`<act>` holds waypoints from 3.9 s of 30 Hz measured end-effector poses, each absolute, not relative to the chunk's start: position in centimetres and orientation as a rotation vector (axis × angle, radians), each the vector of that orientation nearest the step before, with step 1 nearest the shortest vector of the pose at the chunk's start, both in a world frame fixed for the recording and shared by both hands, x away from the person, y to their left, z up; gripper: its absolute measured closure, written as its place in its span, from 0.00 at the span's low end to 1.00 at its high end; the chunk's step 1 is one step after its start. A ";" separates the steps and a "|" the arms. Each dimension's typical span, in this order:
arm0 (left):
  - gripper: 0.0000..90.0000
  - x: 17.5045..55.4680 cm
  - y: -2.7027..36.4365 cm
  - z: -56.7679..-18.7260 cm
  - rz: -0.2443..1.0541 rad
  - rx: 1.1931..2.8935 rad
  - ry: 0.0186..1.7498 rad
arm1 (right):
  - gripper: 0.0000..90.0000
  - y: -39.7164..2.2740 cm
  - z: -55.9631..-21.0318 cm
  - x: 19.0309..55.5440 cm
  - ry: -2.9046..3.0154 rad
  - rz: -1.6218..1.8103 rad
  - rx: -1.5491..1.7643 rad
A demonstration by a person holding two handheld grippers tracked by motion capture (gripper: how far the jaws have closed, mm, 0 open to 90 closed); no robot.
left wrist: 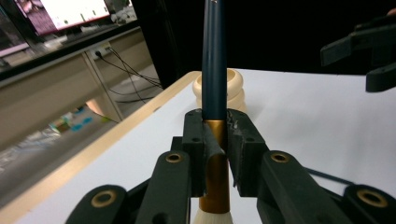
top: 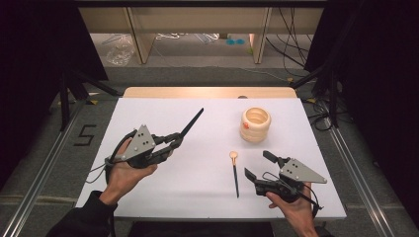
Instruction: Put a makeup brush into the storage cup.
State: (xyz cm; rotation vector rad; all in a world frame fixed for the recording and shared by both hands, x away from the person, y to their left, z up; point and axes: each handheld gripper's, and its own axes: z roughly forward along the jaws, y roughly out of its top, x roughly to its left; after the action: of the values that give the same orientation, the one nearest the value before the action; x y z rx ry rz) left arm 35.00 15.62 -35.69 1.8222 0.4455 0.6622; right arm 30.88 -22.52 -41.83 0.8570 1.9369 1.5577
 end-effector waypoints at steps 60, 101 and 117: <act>0.87 31.3 13.5 -36.7 1.186 2.023 -0.034 | 0.21 -23.0 -29.8 32.0 2.201 1.532 0.635; 0.87 30.3 13.4 -36.6 1.275 1.914 -0.192 | 0.25 -20.6 -27.8 33.7 2.404 1.479 0.566; 0.87 29.9 13.3 -36.9 1.351 1.907 -0.332 | 0.25 -20.6 -27.9 33.7 2.410 1.493 0.571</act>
State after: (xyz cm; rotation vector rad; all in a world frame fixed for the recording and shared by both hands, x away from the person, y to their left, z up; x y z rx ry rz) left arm 29.90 13.28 -36.93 1.9069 -0.3323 1.3505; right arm 33.68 -20.62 -27.85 0.5714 2.4099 1.4926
